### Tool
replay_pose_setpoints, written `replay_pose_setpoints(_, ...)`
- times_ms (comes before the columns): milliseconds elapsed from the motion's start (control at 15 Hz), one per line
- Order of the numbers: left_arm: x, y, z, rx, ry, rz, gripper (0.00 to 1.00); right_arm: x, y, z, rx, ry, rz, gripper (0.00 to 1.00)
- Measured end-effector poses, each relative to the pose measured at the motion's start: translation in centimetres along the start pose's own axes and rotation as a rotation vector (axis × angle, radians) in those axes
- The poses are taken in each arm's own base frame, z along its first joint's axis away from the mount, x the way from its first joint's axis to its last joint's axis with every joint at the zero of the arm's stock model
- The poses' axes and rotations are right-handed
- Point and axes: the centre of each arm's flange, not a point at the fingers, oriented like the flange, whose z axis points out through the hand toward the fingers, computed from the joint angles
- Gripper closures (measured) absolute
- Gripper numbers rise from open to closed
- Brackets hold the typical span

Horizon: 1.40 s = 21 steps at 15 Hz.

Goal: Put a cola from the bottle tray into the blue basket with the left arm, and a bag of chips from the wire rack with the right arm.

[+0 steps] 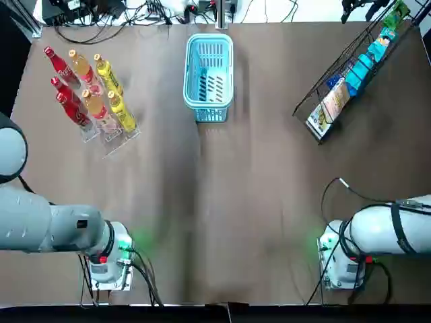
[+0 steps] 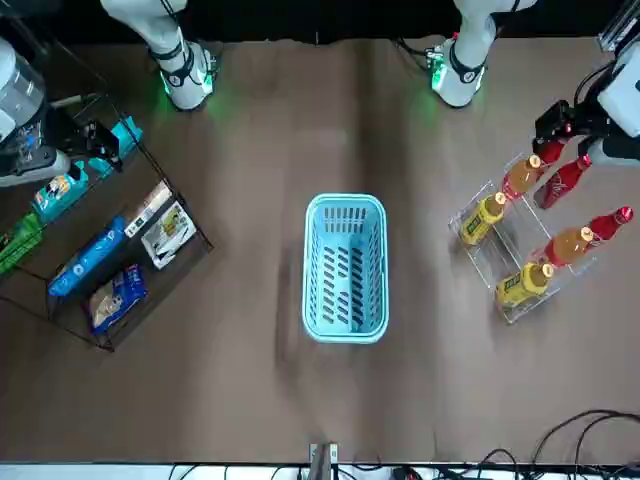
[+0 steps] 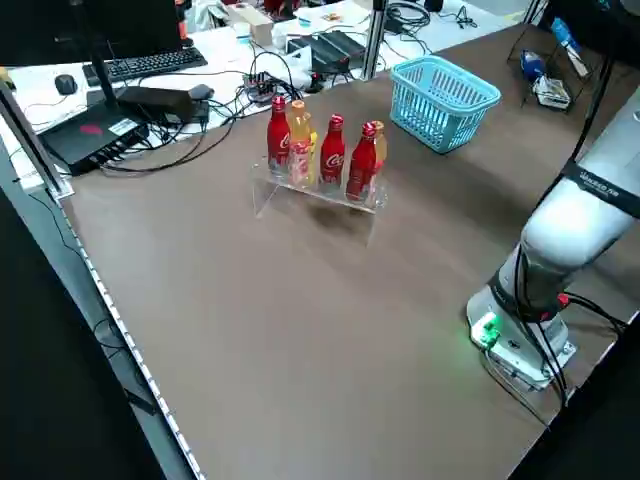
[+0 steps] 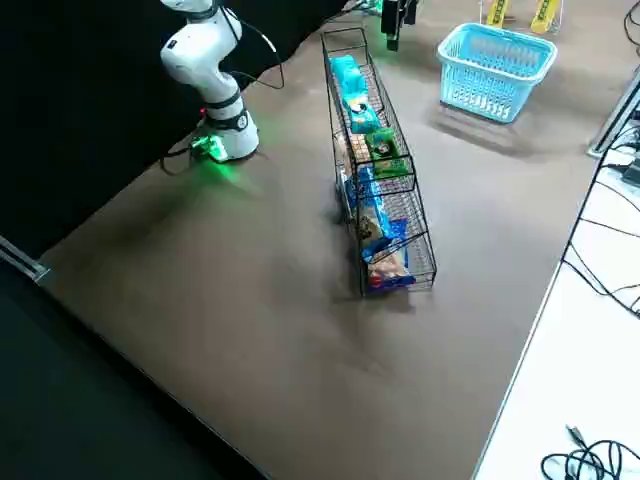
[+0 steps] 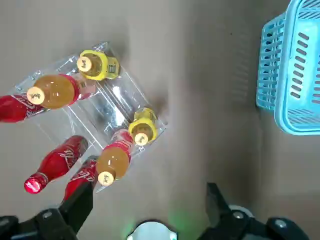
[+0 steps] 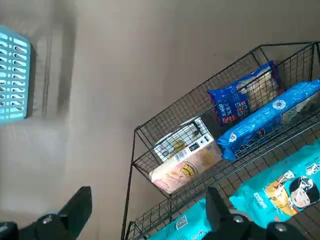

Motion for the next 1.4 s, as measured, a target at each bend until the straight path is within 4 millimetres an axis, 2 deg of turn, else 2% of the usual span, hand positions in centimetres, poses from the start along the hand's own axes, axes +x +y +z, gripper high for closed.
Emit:
replay_pose_setpoints(400,-0.4,-0.7,0.2,-0.001,-0.030,-0.019,0.00,0.0,0.0,0.0,0.000,0.000,0.003,0.00)
replay_pose_setpoints(533,-0.2,-1.2,0.9,0.000,-0.046,-0.047,0.00,0.0,0.0,0.0,0.000,-0.001,0.003,0.00)
replay_pose_setpoints(733,0.1,-5.4,4.3,0.012,-0.151,-0.145,0.00,0.0,0.0,0.0,0.000,-0.001,0.002,0.00)
replay_pose_setpoints(867,0.6,-9.3,7.0,0.012,-0.158,-0.160,0.00,0.0,0.0,-0.1,-0.001,0.002,0.002,0.00)
replay_pose_setpoints(1000,0.9,-12.2,9.8,0.007,-0.139,-0.134,0.00,0.0,0.4,-0.1,-0.001,0.002,0.013,0.00)
replay_pose_setpoints(1200,0.8,-14.8,13.1,0.017,-0.087,-0.097,0.00,0.2,1.7,0.3,-0.002,-0.006,0.041,0.00)
replay_pose_setpoints(1400,-0.9,-16.1,14.4,0.027,-0.053,-0.076,0.00,0.3,4.3,1.0,-0.002,-0.019,0.090,0.00)
